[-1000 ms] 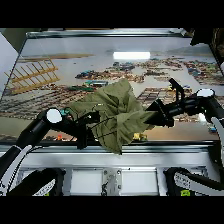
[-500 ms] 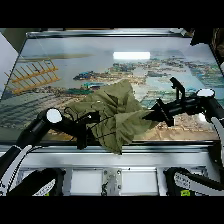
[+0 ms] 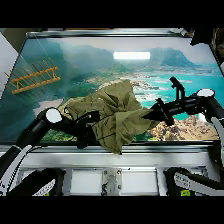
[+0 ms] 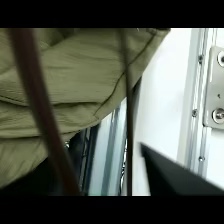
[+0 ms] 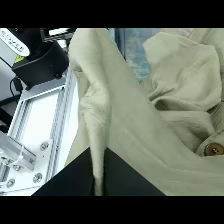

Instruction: Fold the clothes and pants, and hang the long-sleeved shirts on hangers.

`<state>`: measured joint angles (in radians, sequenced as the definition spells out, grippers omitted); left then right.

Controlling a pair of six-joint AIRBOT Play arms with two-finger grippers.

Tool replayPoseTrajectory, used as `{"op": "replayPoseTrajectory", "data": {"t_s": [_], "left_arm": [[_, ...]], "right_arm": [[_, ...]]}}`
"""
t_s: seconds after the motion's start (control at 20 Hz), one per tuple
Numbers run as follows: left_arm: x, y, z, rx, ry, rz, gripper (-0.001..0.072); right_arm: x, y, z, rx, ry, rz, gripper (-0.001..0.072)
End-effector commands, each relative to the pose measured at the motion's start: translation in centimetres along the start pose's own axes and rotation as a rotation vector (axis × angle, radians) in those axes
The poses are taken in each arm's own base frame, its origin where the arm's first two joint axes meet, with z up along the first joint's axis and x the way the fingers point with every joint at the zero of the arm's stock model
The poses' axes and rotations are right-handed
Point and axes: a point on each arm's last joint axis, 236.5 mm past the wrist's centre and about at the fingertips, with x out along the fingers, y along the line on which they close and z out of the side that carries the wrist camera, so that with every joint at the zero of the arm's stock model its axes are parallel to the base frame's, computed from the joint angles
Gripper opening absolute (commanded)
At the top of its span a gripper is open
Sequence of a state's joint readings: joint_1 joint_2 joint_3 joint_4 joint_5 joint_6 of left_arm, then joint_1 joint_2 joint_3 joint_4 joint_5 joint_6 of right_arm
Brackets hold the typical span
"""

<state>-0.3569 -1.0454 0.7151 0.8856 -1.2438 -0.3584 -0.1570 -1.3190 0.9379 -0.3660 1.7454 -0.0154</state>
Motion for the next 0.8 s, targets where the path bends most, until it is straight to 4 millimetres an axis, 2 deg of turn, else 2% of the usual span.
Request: {"op": "replayPoseTrajectory", "data": {"t_s": [0.0,0.3,0.45,0.55,0.75], "left_arm": [[0.0,0.0,-0.3,-0.059,0.012,0.003,0.0456],[-0.3,-0.1,-0.6,-0.194,0.014,-0.009,0.0458],[-1.3,0.1,-1.4,-0.315,0.004,-0.032,0.0458],[-2.0,0.1,-1.1,-0.375,-0.037,-0.057,0.0458],[-3.4,1.8,-1.2,-0.470,-0.104,-0.028,0.0458]], "right_arm": [[0.0,-0.3,0.2,-0.010,-0.007,-0.014,0.0010],[0.0,-0.3,1.3,-0.018,-0.051,-0.015,0.0007],[0.0,-0.3,1.3,-0.018,-0.051,-0.015,0.0007],[0.0,-0.3,1.3,-0.017,-0.051,-0.015,0.0007],[0.0,-0.5,1.3,0.005,-0.051,-0.021,0.0006]]}}
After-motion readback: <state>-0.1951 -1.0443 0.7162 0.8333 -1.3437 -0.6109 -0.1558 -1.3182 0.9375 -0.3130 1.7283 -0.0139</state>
